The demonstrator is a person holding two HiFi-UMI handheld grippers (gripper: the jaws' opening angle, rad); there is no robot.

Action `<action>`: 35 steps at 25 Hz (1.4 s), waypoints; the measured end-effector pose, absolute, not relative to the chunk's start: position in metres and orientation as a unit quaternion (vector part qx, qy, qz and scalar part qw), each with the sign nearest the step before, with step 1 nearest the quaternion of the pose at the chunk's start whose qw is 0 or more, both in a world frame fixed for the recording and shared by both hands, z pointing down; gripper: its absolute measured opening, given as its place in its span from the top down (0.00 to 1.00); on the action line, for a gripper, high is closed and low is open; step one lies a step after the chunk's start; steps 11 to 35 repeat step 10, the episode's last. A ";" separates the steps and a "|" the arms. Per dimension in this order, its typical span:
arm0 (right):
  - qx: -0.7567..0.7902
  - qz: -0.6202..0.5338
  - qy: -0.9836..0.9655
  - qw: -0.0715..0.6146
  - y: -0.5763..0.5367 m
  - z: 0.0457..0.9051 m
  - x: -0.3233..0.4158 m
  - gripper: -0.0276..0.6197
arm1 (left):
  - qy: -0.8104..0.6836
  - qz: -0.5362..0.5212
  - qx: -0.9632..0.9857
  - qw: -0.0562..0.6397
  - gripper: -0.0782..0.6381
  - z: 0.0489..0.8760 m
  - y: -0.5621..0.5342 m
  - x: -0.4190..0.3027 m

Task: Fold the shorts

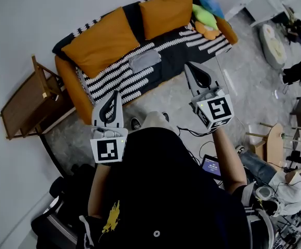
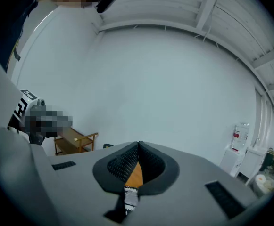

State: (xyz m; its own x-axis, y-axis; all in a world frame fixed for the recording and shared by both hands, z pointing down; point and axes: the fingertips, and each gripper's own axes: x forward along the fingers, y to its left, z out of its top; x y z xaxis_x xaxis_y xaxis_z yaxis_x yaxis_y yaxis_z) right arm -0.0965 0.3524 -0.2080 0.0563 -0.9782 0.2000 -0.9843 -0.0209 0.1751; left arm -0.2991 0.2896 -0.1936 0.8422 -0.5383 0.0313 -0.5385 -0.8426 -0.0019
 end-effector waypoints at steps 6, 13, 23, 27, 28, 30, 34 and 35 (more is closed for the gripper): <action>0.672 -0.009 -0.714 0.195 0.342 -0.202 -0.108 0.94 | -0.296 0.044 0.954 -0.008 0.87 -0.174 0.277 -0.332; 0.645 -0.029 -0.723 0.246 0.335 -0.189 -0.104 0.94 | -0.308 0.060 0.949 -0.019 0.87 -0.152 0.268 -0.352; 0.645 -0.029 -0.723 0.246 0.335 -0.189 -0.104 0.94 | -0.308 0.060 0.949 -0.019 0.87 -0.152 0.268 -0.352; 0.645 -0.029 -0.723 0.246 0.335 -0.189 -0.104 0.94 | -0.308 0.060 0.949 -0.019 0.87 -0.152 0.268 -0.352; 0.645 -0.029 -0.723 0.246 0.335 -0.189 -0.104 0.94 | -0.308 0.060 0.949 -0.019 0.87 -0.152 0.268 -0.352; 0.645 -0.029 -0.723 0.246 0.335 -0.189 -0.104 0.94 | -0.308 0.060 0.949 -0.019 0.87 -0.152 0.268 -0.352; 0.645 -0.029 -0.723 0.246 0.335 -0.189 -0.104 0.94 | -0.308 0.060 0.949 -0.019 0.87 -0.152 0.268 -0.352; 0.645 -0.029 -0.723 0.246 0.335 -0.189 -0.104 0.94 | -0.308 0.060 0.949 -0.019 0.87 -0.152 0.268 -0.352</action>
